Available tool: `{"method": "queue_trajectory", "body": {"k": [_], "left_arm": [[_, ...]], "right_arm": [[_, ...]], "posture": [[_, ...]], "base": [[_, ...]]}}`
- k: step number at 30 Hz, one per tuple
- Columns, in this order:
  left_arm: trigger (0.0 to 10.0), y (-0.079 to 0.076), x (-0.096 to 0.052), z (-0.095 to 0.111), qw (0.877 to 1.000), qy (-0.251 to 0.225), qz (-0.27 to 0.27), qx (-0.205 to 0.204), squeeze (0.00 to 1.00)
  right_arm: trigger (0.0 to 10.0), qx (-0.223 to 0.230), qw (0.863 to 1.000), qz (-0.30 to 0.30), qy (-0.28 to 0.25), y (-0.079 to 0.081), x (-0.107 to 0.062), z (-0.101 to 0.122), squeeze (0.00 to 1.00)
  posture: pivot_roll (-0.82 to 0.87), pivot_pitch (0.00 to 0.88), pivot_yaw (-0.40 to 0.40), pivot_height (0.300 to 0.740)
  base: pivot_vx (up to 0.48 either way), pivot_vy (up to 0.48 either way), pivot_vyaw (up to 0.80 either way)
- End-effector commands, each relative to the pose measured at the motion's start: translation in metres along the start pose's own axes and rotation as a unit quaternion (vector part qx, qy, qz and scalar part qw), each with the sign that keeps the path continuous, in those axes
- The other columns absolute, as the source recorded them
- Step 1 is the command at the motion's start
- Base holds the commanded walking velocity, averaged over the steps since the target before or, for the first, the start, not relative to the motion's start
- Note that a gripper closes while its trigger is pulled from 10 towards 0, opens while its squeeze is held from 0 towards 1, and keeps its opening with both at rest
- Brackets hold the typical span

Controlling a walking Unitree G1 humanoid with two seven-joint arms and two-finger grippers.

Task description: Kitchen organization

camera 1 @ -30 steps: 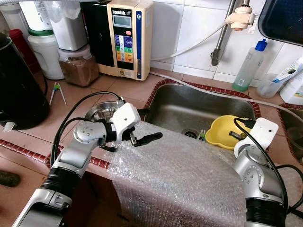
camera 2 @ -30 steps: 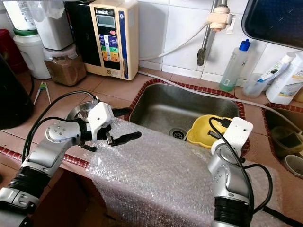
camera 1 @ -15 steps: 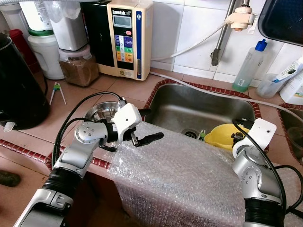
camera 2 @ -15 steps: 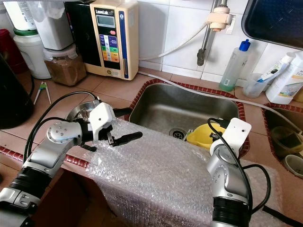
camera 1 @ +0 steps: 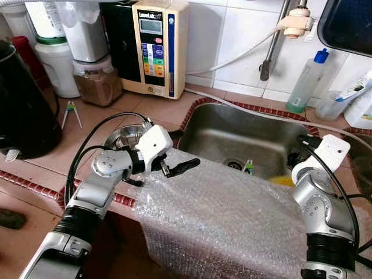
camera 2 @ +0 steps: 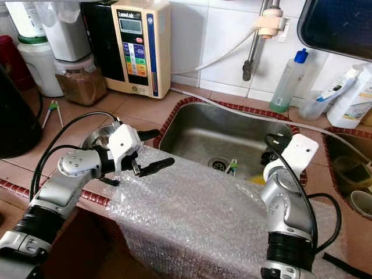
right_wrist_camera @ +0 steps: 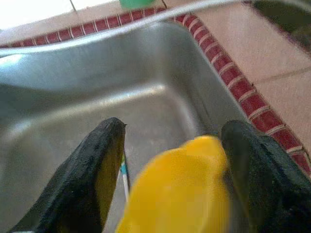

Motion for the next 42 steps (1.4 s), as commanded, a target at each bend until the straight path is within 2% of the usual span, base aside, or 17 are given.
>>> {"method": "queue_trajectory", "body": {"k": [1, 5, 9, 10, 13, 15, 19, 20, 29, 32, 33, 36, 37, 38, 39, 41, 42], "left_arm": [[10.0, 0.005, 0.001, 0.006, 1.0, -0.001, 0.007, 0.015, 1.0], [10.0, 0.009, 0.001, 0.006, 1.0, -0.004, 0.02, 0.014, 1.0], [10.0, 0.03, -0.001, 0.011, 0.996, -0.019, 0.087, -0.001, 1.0], [10.0, 0.043, -0.003, 0.016, 0.991, -0.032, 0.131, -0.009, 1.0], [10.0, 0.052, -0.005, 0.019, 0.986, -0.043, 0.161, -0.019, 1.0], [10.0, 0.067, -0.01, 0.023, 0.976, -0.056, 0.208, -0.041, 1.0], [10.0, 0.084, -0.019, 0.013, 0.961, -0.026, 0.268, -0.054, 1.0], [10.0, 0.089, -0.024, 0.002, 0.957, 0.003, 0.287, -0.051, 1.0], [10.0, 0.081, -0.04, -0.031, 0.966, 0.091, 0.232, -0.075, 1.0], [10.0, 0.082, -0.047, -0.038, 0.964, 0.116, 0.228, -0.07, 1.0], [10.0, 0.087, -0.052, -0.043, 0.959, 0.137, 0.237, -0.073, 1.0], [10.0, 0.092, -0.056, -0.045, 0.955, 0.153, 0.244, -0.075, 1.0], [10.0, 0.093, -0.057, -0.045, 0.954, 0.155, 0.245, -0.077, 1.0], [10.0, 0.093, -0.057, -0.045, 0.954, 0.158, 0.243, -0.08, 1.0], [10.0, 0.093, -0.057, -0.046, 0.954, 0.168, 0.236, -0.082, 1.0], [10.0, 0.092, -0.057, -0.047, 0.954, 0.172, 0.232, -0.082, 1.0], [10.0, 0.091, -0.055, -0.048, 0.954, 0.181, 0.223, -0.087, 1.0]], "right_arm": [[10.0, 0.005, 1.0, -0.004, -0.009, -0.003, 0.002, 0.008, 1.0], [10.0, 0.029, 0.999, 0.032, -0.016, 0.004, 0.003, 0.016, 1.0], [10.0, 0.001, 0.996, 0.079, -0.046, 0.018, -0.006, 0.022, 1.0], [10.0, -0.015, 0.988, 0.136, -0.07, 0.037, -0.016, 0.026, 1.0], [10.0, -0.028, 0.98, 0.182, -0.075, 0.051, -0.025, 0.024, 1.0], [10.0, -0.053, 0.965, 0.245, -0.074, 0.07, -0.04, 0.017, 1.0], [10.0, -0.08, 0.943, 0.316, -0.069, 0.088, -0.062, 0.004, 1.0], [10.0, -0.099, 0.929, 0.349, -0.069, 0.094, -0.074, -0.003, 1.0], [10.0, -0.168, 0.891, 0.422, -0.02, 0.092, -0.102, -0.036, 1.0], [10.0, -0.196, 0.87, 0.453, 0.0, 0.092, -0.113, -0.047, 1.0], [10.0, -0.212, 0.855, 0.474, 0.009, 0.093, -0.12, -0.052, 0.98], [10.0, -0.231, 0.836, 0.497, 0.026, 0.093, -0.129, -0.06, 0.76], [10.0, -0.237, 0.83, 0.504, 0.03, 0.093, -0.131, -0.063, 0.76], [10.0, -0.244, 0.821, 0.514, 0.037, 0.093, -0.135, -0.066, 0.69], [10.0, -0.253, 0.808, 0.531, 0.048, 0.092, -0.141, -0.071, 0.25], [10.0, -0.257, 0.802, 0.537, 0.052, 0.091, -0.144, -0.072, 0.25], [10.0, -0.259, 0.8, 0.539, 0.058, 0.089, -0.146, -0.074, 0.0]], "posture": [[0.06, 0.0, -0.009, 0.74], [0.06, 0.0, -0.007, 0.74], [0.07, 0.0, -0.005, 0.74], [0.06, 0.0, -0.004, 0.74], [0.06, 0.0, -0.001, 0.74], [0.06, 0.0, 0.001, 0.74], [0.06, 0.0, 0.005, 0.74], [0.06, 0.0, 0.006, 0.74], [0.07, 0.0, 0.004, 0.74], [0.07, 0.0, 0.002, 0.74], [0.08, 0.0, 0.002, 0.74], [0.08, 0.0, 0.003, 0.74], [0.08, 0.0, 0.003, 0.74], [0.08, 0.0, 0.003, 0.74], [0.08, 0.0, 0.004, 0.74], [0.08, 0.0, 0.004, 0.74], [0.07, 0.0, 0.006, 0.74]], "base": [[0.0, 0.0, 0.0], [0.0, 0.0, 0.0], [0.0, 0.0, 0.0], [0.0, 0.0, 0.0], [0.0, 0.0, 0.0], [0.0, 0.0, 0.0], [0.0, 0.0, 0.0], [0.0, 0.0, 0.0], [0.0, 0.0, 0.0], [0.0, 0.0, 0.0], [0.0, 0.0, 0.0], [0.0, 0.0, 0.0], [0.0, 0.0, 0.0], [0.0, 0.0, 0.0], [0.0, 0.0, 0.0], [0.0, 0.0, 0.0], [0.0, 0.0, 0.0]]}}
Point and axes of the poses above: a point about 5 cm out from each wrist's last joint towards the gripper, its own x axis pointing out of the wrist towards the gripper, its own z axis along the axis of the wrist's last joint, y = z × x, the point moved 4 cm from there along x, pointing out of the wrist towards the gripper, and after that the axes turned 1 degree about -x, right-handed, at the moved point
